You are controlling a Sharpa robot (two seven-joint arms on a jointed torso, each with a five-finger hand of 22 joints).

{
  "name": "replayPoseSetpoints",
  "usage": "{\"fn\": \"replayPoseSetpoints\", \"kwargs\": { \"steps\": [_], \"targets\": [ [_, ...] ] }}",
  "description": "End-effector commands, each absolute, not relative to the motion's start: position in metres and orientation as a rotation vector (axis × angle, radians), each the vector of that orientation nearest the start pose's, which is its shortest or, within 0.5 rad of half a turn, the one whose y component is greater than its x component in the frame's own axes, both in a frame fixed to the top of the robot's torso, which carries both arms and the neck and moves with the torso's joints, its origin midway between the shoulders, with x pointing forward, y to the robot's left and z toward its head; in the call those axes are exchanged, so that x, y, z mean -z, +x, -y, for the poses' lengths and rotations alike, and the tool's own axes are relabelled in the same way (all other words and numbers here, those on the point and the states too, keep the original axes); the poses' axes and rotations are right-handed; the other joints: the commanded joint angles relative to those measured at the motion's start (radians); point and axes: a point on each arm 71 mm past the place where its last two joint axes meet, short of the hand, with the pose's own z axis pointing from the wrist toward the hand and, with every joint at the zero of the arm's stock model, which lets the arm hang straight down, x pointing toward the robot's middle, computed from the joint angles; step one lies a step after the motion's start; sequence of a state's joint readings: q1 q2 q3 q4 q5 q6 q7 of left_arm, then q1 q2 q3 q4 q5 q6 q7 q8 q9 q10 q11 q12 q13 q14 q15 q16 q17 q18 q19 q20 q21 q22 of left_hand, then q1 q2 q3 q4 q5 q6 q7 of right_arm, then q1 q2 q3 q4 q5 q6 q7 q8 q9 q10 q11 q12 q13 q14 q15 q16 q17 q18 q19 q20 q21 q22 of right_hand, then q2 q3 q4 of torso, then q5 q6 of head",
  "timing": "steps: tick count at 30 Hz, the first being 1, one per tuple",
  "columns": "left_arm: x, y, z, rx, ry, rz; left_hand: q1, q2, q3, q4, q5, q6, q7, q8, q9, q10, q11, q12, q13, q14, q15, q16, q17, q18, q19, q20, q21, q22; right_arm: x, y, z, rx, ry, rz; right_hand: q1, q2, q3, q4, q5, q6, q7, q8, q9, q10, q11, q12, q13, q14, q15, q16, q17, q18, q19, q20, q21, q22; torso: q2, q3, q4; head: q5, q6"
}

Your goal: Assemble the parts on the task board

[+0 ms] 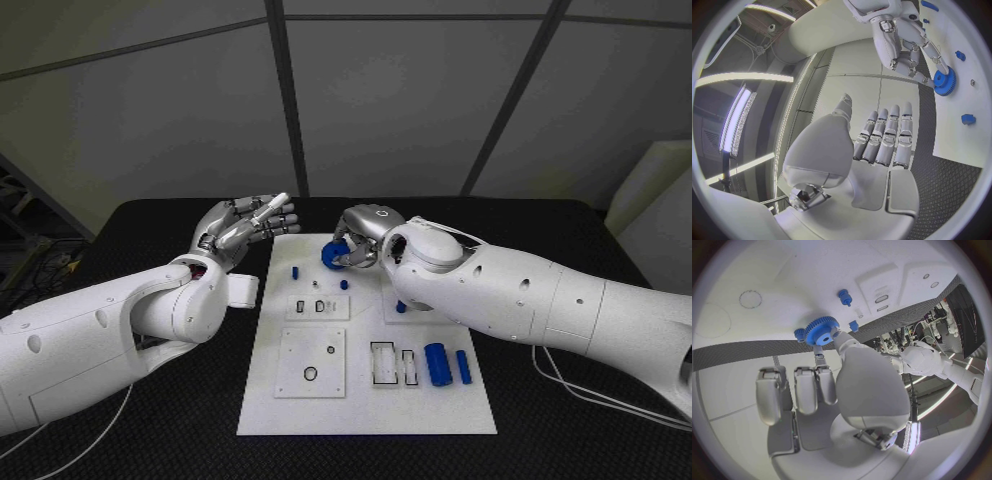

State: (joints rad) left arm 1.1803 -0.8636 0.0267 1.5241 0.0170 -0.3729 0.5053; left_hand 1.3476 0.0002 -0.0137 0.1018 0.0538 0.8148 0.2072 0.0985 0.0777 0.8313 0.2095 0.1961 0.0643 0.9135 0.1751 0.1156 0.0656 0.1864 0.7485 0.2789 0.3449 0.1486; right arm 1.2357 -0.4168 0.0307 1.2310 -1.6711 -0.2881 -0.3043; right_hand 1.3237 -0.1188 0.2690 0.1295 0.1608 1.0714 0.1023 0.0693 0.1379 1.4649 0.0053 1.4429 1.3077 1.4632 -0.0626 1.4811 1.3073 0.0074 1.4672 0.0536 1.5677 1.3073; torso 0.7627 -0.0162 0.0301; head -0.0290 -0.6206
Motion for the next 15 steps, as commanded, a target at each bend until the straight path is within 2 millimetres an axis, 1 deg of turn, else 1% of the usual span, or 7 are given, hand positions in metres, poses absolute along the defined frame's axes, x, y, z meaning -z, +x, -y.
{"fn": "replayPoseSetpoints", "kwargs": {
  "steps": [1, 3, 5, 7, 10, 15],
  "targets": [
    [0.1545, 0.4961, -0.2253, 1.576, -1.081, -1.216, 0.001, 0.009, 0.000, -0.004, 0.003, 0.008, 0.045, -0.005, -0.001, 0.003, 0.003, -0.005, -0.001, -0.002, 0.005, -0.005, -0.001, -0.009, 0.003, 0.000, 0.004, -0.002, 0.1538, 0.5367, 0.0639, -0.516, -0.282, -1.563, -0.015, -0.006, -0.005, -0.004, -0.004, -0.031, 0.001, -0.009, 0.025, 0.033, 0.014, -0.013, 0.143, 0.062, 0.008, -0.006, 0.044, -0.007, 0.104, 0.003, 0.003, 0.263, -0.001, -0.0002, -0.0003, 0.001, -0.001],
    [0.1545, 0.4960, -0.2254, 1.576, -1.081, -1.216, 0.001, 0.009, 0.000, -0.004, 0.003, 0.008, 0.045, -0.005, -0.001, 0.003, 0.003, -0.005, -0.001, -0.002, 0.005, -0.005, -0.001, -0.009, 0.003, 0.000, 0.004, -0.002, 0.1545, 0.5372, 0.0641, -0.512, -0.283, -1.570, -0.025, -0.013, -0.008, -0.002, -0.011, -0.066, 0.008, -0.010, 0.016, 0.024, 0.021, -0.029, 0.130, 0.062, 0.015, -0.007, 0.043, -0.007, 0.104, 0.007, 0.003, 0.263, -0.001, -0.0002, -0.0003, 0.001, -0.001],
    [0.1544, 0.4960, -0.2256, 1.576, -1.082, -1.216, 0.001, 0.009, 0.000, -0.004, 0.003, 0.008, 0.045, -0.005, -0.001, 0.003, 0.003, -0.005, -0.001, -0.002, 0.005, -0.005, -0.001, -0.009, 0.003, 0.000, 0.004, -0.002, 0.1550, 0.5378, 0.0643, -0.508, -0.283, -1.573, -0.040, -0.024, -0.018, 0.005, -0.048, -0.111, 0.016, -0.009, 0.002, 0.012, 0.027, -0.052, 0.112, 0.062, 0.020, -0.008, 0.041, -0.007, 0.104, 0.013, 0.003, 0.263, 0.000, 0.0000, 0.0000, 0.001, -0.002],
    [0.1544, 0.4960, -0.2258, 1.575, -1.082, -1.216, 0.001, 0.009, 0.000, -0.004, 0.003, 0.008, 0.045, -0.005, -0.001, 0.003, 0.003, -0.005, -0.001, -0.002, 0.005, -0.005, -0.001, -0.009, 0.003, 0.000, 0.004, -0.002, 0.1553, 0.5383, 0.0644, -0.506, -0.281, -1.574, -0.047, -0.032, -0.023, 0.012, -0.063, -0.141, 0.021, -0.010, -0.008, 0.008, 0.033, -0.060, 0.106, 0.061, 0.025, -0.009, 0.039, -0.007, 0.104, 0.018, 0.003, 0.263, 0.000, 0.0000, -0.0002, 0.001, -0.003],
    [0.1544, 0.4960, -0.2260, 1.575, -1.082, -1.216, 0.001, 0.009, 0.000, -0.004, 0.003, 0.008, 0.045, -0.005, -0.001, 0.003, 0.003, -0.005, -0.001, -0.002, 0.005, -0.005, -0.001, -0.009, 0.003, 0.000, 0.004, -0.002, 0.1554, 0.5386, 0.0642, -0.504, -0.280, -1.574, -0.049, -0.038, -0.027, 0.021, -0.065, -0.161, 0.025, -0.009, -0.017, 0.002, 0.037, -0.071, 0.098, 0.061, 0.028, -0.010, 0.039, -0.007, 0.104, 0.022, 0.003, 0.263, 0.000, 0.0004, -0.0005, 0.001, -0.003],
    [0.1545, 0.4961, -0.2263, 1.574, -1.082, -1.216, 0.001, 0.009, 0.000, -0.004, 0.003, 0.008, 0.045, -0.005, -0.001, 0.003, 0.003, -0.005, -0.001, -0.002, 0.005, -0.005, -0.001, -0.009, 0.003, 0.000, 0.004, -0.002, 0.1557, 0.5387, 0.0638, -0.504, -0.281, -1.575, -0.050, -0.041, -0.029, 0.026, -0.064, -0.169, 0.027, -0.009, -0.021, -0.002, 0.038, -0.077, 0.094, 0.061, 0.030, -0.010, 0.038, -0.007, 0.104, 0.024, 0.003, 0.263, 0.000, 0.0002, -0.0002, 0.001, -0.003]
  ]
}}
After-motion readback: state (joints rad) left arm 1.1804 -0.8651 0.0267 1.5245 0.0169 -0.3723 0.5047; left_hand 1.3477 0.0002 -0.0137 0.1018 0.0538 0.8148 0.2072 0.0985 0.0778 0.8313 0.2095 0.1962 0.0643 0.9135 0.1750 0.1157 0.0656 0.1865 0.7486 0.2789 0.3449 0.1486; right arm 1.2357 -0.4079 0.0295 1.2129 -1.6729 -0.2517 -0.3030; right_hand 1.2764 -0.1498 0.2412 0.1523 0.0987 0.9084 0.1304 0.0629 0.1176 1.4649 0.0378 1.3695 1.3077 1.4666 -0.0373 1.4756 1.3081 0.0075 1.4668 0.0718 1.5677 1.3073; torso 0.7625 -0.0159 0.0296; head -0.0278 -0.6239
